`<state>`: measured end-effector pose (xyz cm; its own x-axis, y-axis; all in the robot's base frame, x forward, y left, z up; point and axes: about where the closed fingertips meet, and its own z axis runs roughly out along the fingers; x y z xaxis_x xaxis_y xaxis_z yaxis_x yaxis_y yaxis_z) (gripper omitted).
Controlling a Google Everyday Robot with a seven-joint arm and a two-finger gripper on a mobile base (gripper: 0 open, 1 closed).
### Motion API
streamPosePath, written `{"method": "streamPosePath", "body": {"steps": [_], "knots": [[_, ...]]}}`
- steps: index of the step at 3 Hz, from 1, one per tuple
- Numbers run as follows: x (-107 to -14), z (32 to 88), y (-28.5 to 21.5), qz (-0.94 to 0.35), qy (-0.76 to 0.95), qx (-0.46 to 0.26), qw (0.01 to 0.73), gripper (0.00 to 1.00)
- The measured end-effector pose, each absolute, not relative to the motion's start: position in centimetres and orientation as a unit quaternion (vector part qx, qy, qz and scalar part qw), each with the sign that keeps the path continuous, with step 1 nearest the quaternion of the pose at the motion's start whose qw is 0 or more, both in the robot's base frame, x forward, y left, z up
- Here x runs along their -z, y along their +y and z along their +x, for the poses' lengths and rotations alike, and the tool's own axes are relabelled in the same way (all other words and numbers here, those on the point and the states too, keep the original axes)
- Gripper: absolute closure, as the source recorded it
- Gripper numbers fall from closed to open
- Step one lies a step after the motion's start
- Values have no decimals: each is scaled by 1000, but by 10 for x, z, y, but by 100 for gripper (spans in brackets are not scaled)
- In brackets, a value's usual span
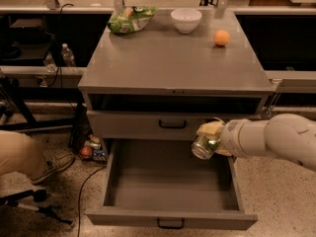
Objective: Pick green can from middle drawer and place on counter
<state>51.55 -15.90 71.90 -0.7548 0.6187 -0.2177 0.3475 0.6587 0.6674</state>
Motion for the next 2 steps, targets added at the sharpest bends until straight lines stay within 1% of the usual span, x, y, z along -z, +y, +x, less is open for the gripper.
{"method": "streamPosePath", "body": {"steps": [2], "knots": [[-778,536,-154,283,872,-301,262,100]]}}
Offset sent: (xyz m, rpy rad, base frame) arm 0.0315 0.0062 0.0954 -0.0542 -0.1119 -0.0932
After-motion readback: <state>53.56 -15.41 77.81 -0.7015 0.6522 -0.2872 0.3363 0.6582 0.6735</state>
